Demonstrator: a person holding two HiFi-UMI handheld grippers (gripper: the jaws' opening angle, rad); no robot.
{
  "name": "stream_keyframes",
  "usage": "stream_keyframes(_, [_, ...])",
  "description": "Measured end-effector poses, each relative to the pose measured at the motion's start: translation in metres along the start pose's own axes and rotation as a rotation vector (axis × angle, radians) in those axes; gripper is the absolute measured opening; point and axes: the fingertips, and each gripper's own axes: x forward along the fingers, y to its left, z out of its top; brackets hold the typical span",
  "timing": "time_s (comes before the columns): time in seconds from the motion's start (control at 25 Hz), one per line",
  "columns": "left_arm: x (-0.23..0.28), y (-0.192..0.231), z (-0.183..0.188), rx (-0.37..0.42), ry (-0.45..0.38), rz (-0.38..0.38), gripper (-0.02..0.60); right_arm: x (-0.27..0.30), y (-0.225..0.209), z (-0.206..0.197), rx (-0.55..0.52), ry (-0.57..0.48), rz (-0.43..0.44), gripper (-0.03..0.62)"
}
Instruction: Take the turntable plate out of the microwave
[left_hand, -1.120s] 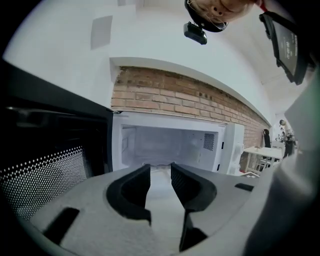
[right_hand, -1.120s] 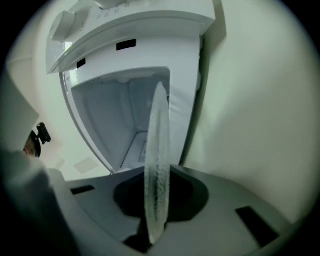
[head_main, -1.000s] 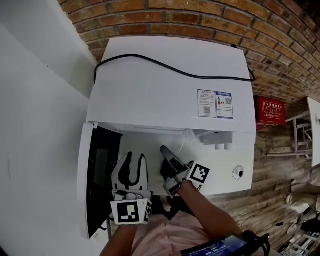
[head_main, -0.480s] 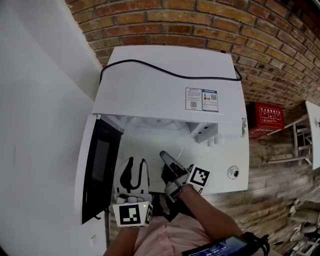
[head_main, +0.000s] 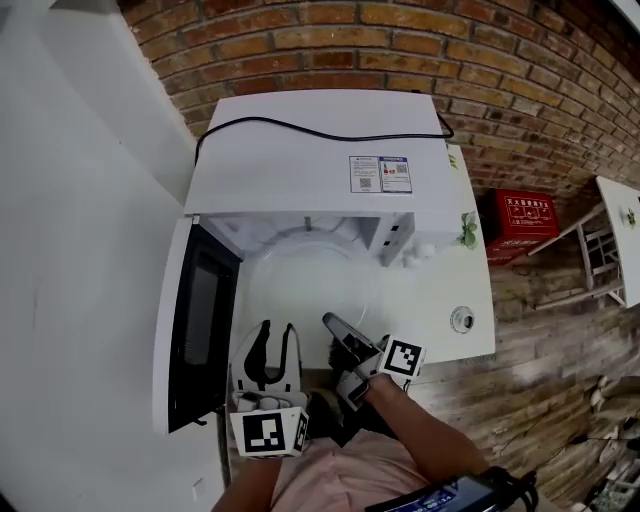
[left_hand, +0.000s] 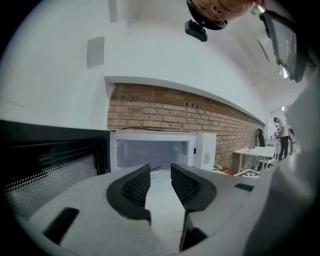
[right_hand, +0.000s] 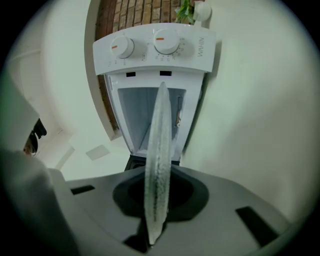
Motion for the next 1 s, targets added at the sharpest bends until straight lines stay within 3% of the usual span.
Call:
stream_keyframes(0.52, [-0.025, -0.001, -0.026, -0.014, 0.043, -0.040, 0.135, -0.027, -0.033, -0.017, 0.009, -0.015, -0.110, 0.031])
stream_keyframes(0.72, [-0.019, -0.006, -0.031, -0.021, 0.050, -0.046, 0.135, -0.036, -0.050, -0.023, 0.092, 0.000, -0.231, 0.031])
stream_keyframes(1.0, [-0.017, -0.007, -0.036, -0.022, 0.065, -0.047, 0.135, -0.038, -0.057, -0.024, 0.150, -0.010, -0.261, 0.031])
